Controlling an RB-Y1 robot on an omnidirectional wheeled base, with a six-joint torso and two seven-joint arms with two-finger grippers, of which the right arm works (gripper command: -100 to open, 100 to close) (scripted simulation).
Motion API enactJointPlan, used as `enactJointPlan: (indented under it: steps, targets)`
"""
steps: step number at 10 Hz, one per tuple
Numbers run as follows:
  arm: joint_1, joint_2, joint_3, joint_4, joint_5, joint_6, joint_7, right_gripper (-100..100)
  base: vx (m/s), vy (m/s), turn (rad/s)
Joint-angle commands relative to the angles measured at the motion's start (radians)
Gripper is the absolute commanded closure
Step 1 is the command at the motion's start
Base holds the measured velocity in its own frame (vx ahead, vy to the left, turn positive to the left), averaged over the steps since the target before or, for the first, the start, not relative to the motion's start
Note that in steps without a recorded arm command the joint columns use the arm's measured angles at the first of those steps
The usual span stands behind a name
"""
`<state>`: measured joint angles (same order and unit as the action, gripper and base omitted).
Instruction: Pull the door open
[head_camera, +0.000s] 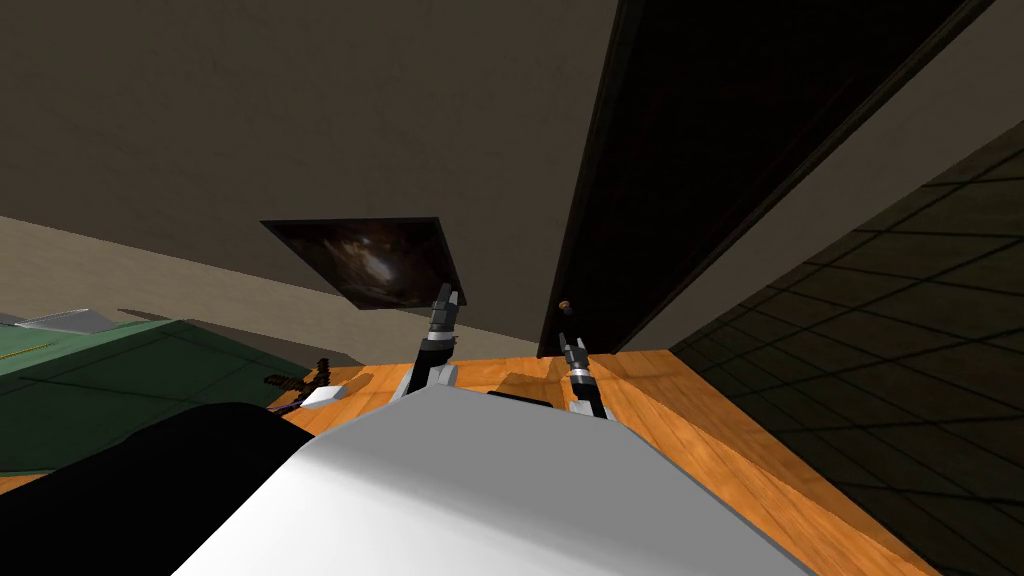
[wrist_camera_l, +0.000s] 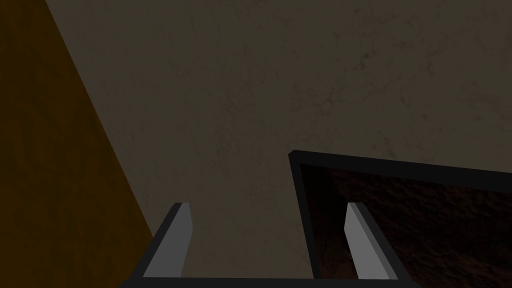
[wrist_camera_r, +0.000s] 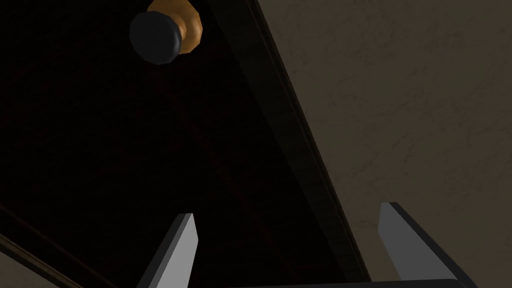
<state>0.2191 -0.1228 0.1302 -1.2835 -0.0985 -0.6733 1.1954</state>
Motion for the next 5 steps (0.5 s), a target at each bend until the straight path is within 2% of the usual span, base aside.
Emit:
enactJointPlan:
  steps: [1,5]
  targets:
    - [-0.007,-0.001,0.005,0.027,-0.002,-0.006,0.035,-100,0.048,-0.11,0.064]
    - [-0.024,-0.002,0.016,0.094,-0.006,-0.021,0.112,-100,0.063,-0.093,0.07]
